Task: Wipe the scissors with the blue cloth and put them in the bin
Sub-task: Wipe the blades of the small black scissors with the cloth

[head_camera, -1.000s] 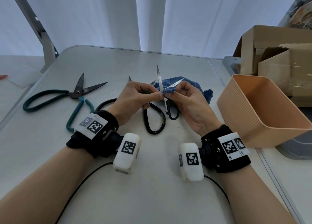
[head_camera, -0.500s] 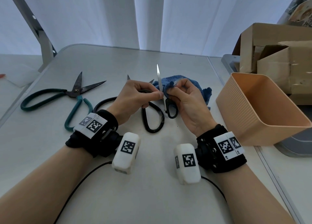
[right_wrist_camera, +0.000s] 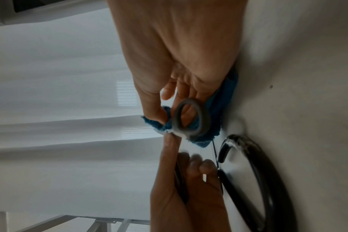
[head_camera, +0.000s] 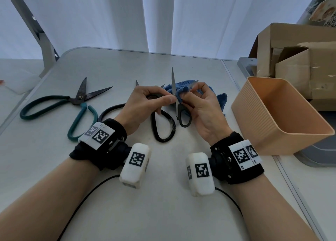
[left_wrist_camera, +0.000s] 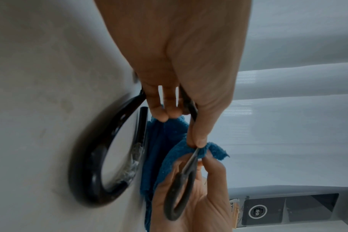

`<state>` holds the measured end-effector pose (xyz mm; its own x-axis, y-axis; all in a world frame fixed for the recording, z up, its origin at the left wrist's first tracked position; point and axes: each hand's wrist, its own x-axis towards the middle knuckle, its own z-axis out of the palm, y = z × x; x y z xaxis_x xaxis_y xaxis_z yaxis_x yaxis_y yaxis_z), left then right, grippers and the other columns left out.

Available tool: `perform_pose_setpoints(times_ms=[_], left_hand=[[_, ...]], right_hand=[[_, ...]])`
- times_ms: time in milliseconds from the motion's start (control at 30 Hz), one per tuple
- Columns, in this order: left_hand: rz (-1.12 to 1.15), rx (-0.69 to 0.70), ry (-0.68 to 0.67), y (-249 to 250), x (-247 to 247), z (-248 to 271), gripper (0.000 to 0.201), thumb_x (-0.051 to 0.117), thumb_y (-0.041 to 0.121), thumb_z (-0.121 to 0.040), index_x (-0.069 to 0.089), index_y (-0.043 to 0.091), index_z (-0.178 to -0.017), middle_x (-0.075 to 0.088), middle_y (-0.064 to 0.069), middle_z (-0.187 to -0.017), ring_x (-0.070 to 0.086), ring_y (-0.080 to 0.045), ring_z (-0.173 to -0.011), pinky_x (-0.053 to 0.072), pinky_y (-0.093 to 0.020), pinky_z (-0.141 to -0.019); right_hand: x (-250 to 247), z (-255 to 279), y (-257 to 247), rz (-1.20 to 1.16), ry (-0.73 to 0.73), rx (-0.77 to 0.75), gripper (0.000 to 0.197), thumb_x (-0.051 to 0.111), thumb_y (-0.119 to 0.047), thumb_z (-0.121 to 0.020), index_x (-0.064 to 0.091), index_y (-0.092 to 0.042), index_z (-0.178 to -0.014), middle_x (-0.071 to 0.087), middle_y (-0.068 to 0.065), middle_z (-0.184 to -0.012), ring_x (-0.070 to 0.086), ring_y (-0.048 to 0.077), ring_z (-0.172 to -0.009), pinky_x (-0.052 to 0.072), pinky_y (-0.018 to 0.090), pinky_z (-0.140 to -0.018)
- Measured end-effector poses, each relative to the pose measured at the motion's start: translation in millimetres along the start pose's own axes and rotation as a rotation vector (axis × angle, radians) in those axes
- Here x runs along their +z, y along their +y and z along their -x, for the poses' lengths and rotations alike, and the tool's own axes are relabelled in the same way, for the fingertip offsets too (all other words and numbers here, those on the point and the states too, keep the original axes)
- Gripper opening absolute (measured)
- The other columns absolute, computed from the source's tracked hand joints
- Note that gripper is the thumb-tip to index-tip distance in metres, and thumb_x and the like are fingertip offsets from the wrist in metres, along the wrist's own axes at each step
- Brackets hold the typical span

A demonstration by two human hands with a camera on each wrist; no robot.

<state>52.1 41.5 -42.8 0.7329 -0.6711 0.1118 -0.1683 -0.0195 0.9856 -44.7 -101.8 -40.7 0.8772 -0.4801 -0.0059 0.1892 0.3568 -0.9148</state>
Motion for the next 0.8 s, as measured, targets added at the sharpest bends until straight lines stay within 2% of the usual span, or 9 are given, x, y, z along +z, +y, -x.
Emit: perform_pose_setpoints(times_ms=[67,133,200,267,367,500,633,733,800], left_hand=[[0.018,-0.002,-0.002,0.4,0.9,0.1,0.012,0.074,0.014,-0.087,0.073,0.002,-0.088,0.061,-0.009,-0.071,0.055,-0.014,-0.058,0.052,-0.025,-0.061],[0.036,-0.018,-0.005,1.3,1.2,0.6,0.013,0.074,0.014,-0.088,0.072,0.001,-0.09,0.064,-0.008,-0.072,0.058,-0.016,-0.053,0.052,-0.025,-0.057],[0.025,-0.01,-0.013,2.7,0.9,1.7,0.014,0.073,0.015,-0.088,0.073,0.001,-0.09,0.067,-0.012,-0.076,0.051,-0.016,-0.046,0.045,-0.022,-0.049],[0.015,0.005,-0.021,3.2,0.8,2.3,0.013,0.072,0.016,-0.089,0.073,0.003,-0.09,0.069,-0.012,-0.075,0.04,-0.015,-0.046,0.035,-0.02,-0.045],[-0.005,0.003,0.007,2.8,1.1,1.9,0.01,0.073,0.017,-0.089,0.073,0.008,-0.086,0.062,-0.002,-0.063,0.041,-0.009,-0.049,0.031,-0.019,-0.048],[-0.013,-0.008,0.016,2.3,2.1,1.5,0.011,0.073,0.019,-0.089,0.07,0.01,-0.082,0.052,0.014,-0.056,0.04,-0.005,-0.054,0.031,-0.018,-0.052],[-0.025,-0.01,0.02,3.3,2.6,2.4,0.011,0.074,0.018,-0.088,0.069,0.011,-0.081,0.055,0.015,-0.056,0.041,-0.004,-0.054,0.032,-0.017,-0.051],[-0.029,-0.012,0.028,3.4,2.6,2.2,0.012,0.075,0.018,-0.087,0.069,0.01,-0.08,0.053,0.015,-0.055,0.04,-0.004,-0.053,0.032,-0.016,-0.051],[-0.031,-0.016,0.026,3.5,2.8,1.9,0.013,0.075,0.017,-0.087,0.068,0.009,-0.08,0.052,0.016,-0.053,0.04,-0.003,-0.052,0.031,-0.016,-0.05]], right_hand=[[-0.2,0.2,-0.8,-0.016,-0.015,0.004,0.028,0.06,0.009,-0.09,0.044,-0.014,-0.09,0.06,0.025,-0.105,0.068,0.029,-0.087,0.057,0.031,-0.078],[-0.6,-0.3,-0.6,-0.007,-0.028,0.001,0.028,0.059,0.01,-0.09,0.044,-0.014,-0.088,0.062,0.022,-0.1,0.069,0.027,-0.085,0.057,0.031,-0.076],[-1.3,-0.4,-0.5,0.009,-0.037,0.001,0.029,0.058,0.011,-0.09,0.044,-0.014,-0.087,0.066,0.013,-0.089,0.069,0.026,-0.082,0.058,0.028,-0.072],[-1.6,0.4,-0.4,0.009,-0.057,0.007,0.028,0.056,0.012,-0.091,0.043,-0.012,-0.088,0.068,0.01,-0.086,0.068,0.031,-0.086,0.057,0.034,-0.079],[0.4,2.0,1.4,-0.007,-0.092,0.002,0.027,0.057,0.012,-0.09,0.045,-0.01,-0.1,0.067,0.02,-0.101,0.065,0.035,-0.097,0.053,0.043,-0.093],[2.1,1.9,2.8,-0.05,-0.075,-0.012,0.037,0.063,0.008,-0.088,0.047,-0.01,-0.116,0.065,0.02,-0.104,0.064,0.033,-0.099,0.054,0.039,-0.093],[0.8,1.7,2.2,-0.066,-0.048,-0.025,0.036,0.063,0.009,-0.088,0.046,-0.01,-0.114,0.07,0.018,-0.103,0.069,0.03,-0.095,0.055,0.038,-0.092],[0.4,2.2,2.0,-0.05,-0.046,-0.029,0.033,0.063,0.009,-0.089,0.047,-0.01,-0.111,0.069,0.022,-0.107,0.07,0.03,-0.094,0.055,0.04,-0.093],[-0.7,2.1,2.1,-0.043,-0.057,-0.023,0.03,0.061,0.009,-0.089,0.047,-0.01,-0.107,0.07,0.02,-0.103,0.07,0.028,-0.092,0.056,0.037,-0.09]])
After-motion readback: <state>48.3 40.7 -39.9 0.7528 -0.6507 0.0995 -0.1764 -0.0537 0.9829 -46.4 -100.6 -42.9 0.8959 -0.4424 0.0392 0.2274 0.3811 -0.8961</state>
